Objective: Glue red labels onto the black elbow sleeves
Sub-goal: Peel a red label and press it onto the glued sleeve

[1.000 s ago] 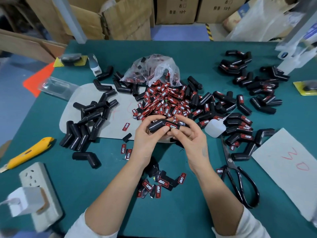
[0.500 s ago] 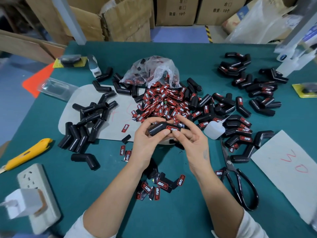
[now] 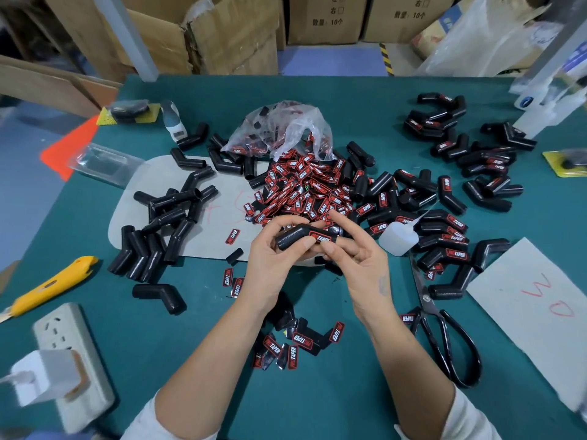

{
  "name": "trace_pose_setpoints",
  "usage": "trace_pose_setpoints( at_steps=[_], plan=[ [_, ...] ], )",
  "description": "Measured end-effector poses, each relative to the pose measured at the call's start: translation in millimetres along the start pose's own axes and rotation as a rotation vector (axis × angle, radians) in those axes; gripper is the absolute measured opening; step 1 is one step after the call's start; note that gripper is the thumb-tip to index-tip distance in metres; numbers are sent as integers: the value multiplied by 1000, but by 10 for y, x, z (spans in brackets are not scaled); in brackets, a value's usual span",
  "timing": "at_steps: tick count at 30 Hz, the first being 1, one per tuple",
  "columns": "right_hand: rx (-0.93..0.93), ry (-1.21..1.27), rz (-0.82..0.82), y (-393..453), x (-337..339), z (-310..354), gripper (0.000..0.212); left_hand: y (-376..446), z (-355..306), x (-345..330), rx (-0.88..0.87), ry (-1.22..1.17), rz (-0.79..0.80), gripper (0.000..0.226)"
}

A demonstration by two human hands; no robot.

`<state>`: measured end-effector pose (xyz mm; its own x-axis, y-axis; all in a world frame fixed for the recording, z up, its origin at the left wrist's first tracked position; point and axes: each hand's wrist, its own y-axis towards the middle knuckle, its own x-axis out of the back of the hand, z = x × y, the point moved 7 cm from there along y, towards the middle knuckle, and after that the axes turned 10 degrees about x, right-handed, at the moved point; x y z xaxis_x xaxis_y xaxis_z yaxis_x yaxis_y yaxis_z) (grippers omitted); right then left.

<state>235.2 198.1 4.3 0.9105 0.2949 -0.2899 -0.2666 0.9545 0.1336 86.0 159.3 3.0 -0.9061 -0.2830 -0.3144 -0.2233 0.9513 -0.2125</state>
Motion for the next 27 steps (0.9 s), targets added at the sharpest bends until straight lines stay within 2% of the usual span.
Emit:
trace_pose_setpoints(
  at_steps=[19,27],
  plan=[
    [16,-45,-62,-8,11,5,52,34,33,-23,41,-59,29,21],
    [28,-61,-28,-19,-11,19,51,32,9,-26,15,-39,52,24]
  ],
)
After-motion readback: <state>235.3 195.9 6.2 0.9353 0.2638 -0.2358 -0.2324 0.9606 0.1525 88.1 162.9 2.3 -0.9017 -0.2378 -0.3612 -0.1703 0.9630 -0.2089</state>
